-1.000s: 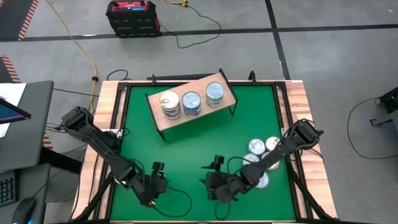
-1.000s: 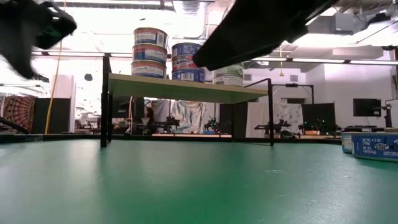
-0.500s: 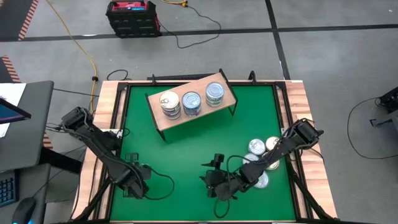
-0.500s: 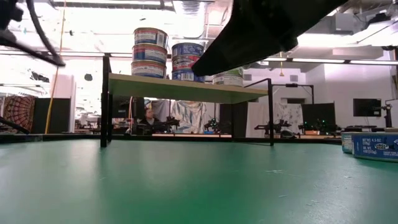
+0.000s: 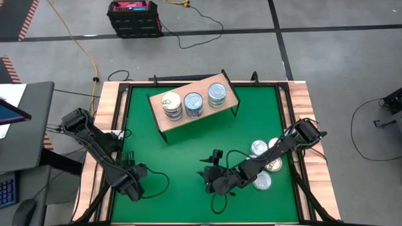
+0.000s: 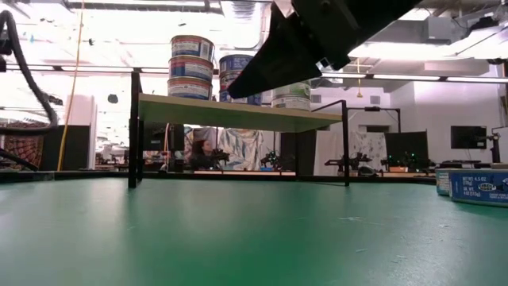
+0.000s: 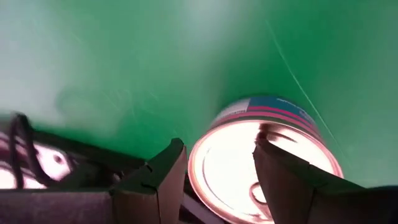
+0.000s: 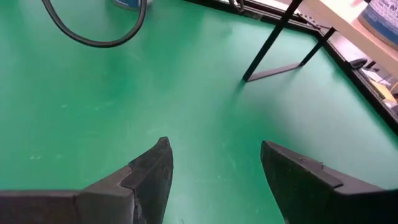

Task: Stack canned seafood by type on shelf
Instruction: Stack the blue pink tuna can on top of the blue pink tuna can on the shelf

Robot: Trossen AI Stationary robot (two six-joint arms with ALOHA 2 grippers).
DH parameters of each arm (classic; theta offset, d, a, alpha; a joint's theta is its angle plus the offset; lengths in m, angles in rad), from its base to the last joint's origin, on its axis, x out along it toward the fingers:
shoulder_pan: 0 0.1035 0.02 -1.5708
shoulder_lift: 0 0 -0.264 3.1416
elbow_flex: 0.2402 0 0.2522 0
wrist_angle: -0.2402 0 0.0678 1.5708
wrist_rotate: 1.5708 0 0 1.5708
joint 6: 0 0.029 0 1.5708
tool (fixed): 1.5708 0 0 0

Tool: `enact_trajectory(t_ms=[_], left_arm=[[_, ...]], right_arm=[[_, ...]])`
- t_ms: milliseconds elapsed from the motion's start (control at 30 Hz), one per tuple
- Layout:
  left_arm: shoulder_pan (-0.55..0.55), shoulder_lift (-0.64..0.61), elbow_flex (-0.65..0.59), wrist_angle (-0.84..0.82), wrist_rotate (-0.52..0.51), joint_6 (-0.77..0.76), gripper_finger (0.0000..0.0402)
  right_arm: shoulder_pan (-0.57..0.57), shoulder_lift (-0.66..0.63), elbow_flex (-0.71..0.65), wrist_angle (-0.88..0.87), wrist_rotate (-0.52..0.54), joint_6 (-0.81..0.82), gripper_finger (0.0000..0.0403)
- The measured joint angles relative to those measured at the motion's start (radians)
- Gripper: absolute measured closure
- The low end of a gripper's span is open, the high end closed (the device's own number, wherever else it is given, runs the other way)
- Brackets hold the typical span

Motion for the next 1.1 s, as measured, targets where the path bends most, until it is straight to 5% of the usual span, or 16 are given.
enact_trajectory(t_ms=[333, 500, 667, 767, 900, 1100], left_arm=[[0.015, 0.002, 0.011, 0.440, -0.543, 0.277, 0.0221], [0.036, 0.002, 0.061, 0.425, -0.516, 0.272, 0.0221], [0.054, 0.002, 0.071, 0.484, -0.318, 0.189, 0.0221], [0.065, 0.002, 0.027, 0.640, -0.290, 0.161, 0.0221], [0.077, 0.002, -0.041, 0.826, -0.288, 0.162, 0.0221], [0.097, 0.002, -0.095, 0.874, -0.322, 0.098, 0.0221]], right_arm=[[-0.004, 0.000, 0.000, 0.003, -0.002, -0.009, 0.0127], [-0.004, 0.000, 0.000, -0.013, -0.077, -0.008, 0.0127], [-0.029, 0.003, 0.000, -0.010, -0.320, 0.034, 0.0127], [-0.054, 0.028, 0.001, 0.001, -0.445, 0.053, 0.0127], [-0.071, 0.082, 0.001, 0.024, -0.486, 0.051, 0.0127], [-0.082, 0.096, 0.013, 0.046, -0.526, 0.066, 0.0127]])
